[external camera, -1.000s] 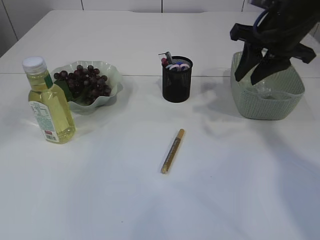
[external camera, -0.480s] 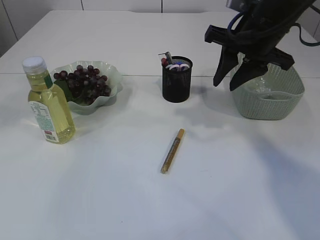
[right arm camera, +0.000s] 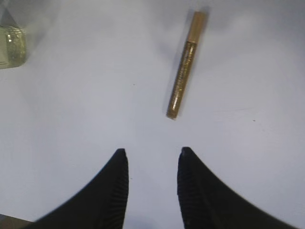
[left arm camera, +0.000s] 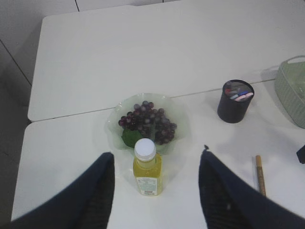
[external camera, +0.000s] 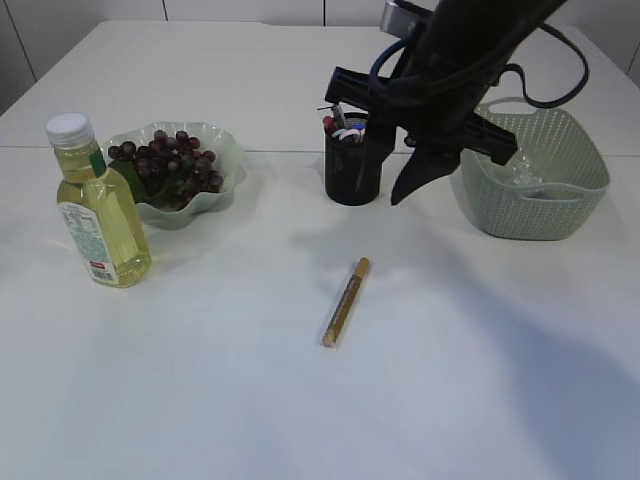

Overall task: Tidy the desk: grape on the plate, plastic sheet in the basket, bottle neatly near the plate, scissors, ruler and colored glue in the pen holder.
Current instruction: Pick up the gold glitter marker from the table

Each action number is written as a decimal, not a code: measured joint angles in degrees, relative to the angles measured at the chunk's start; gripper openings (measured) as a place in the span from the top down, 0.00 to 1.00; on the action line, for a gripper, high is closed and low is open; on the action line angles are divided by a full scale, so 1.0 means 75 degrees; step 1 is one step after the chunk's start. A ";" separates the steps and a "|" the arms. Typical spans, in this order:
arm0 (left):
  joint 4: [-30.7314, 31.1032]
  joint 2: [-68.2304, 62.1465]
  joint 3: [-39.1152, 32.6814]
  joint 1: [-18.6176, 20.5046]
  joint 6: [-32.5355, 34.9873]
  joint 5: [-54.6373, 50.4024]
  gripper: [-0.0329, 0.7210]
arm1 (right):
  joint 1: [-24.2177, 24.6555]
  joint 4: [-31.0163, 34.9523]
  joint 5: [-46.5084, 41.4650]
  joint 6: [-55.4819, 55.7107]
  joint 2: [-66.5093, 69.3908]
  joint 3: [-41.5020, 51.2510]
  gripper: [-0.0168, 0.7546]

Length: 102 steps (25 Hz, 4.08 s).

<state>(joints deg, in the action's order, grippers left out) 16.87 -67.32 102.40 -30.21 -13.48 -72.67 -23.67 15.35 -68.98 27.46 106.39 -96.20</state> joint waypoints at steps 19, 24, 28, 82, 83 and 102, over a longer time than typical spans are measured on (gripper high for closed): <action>0.0277 0.0934 -0.1168 0.0000 -0.0017 -0.0028 0.40 | -0.0872 -0.0438 0.1307 0.1618 0.1792 -0.0011 0.60; 0.0322 0.0934 -0.1168 0.0000 -0.0017 -0.0028 0.40 | -0.0872 -0.0853 0.1387 0.1853 0.2092 -0.0018 0.60; 0.0338 0.0934 -0.1168 0.0000 -0.0017 -0.0028 0.40 | -0.0872 -0.1180 0.1404 0.1936 0.2190 -0.0115 0.60; 0.0351 0.0939 -0.1477 0.0000 -0.0033 -0.0028 0.40 | -0.0775 -0.1260 -0.0087 0.2050 0.3959 -0.1989 0.60; 0.0351 0.0939 -0.1477 0.0000 -0.0033 -0.0028 0.40 | -0.0775 -0.1255 -0.0087 0.2050 0.3959 -0.1989 0.60; 0.0256 0.0939 -0.1477 0.0000 -0.0033 -0.0028 0.40 | -0.0775 -0.1440 -0.0087 0.2065 0.3962 -0.1989 0.60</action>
<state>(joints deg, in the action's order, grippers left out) 18.79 -60.28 91.32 -30.21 -13.73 -72.88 -29.48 4.55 -69.64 42.94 136.10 -111.12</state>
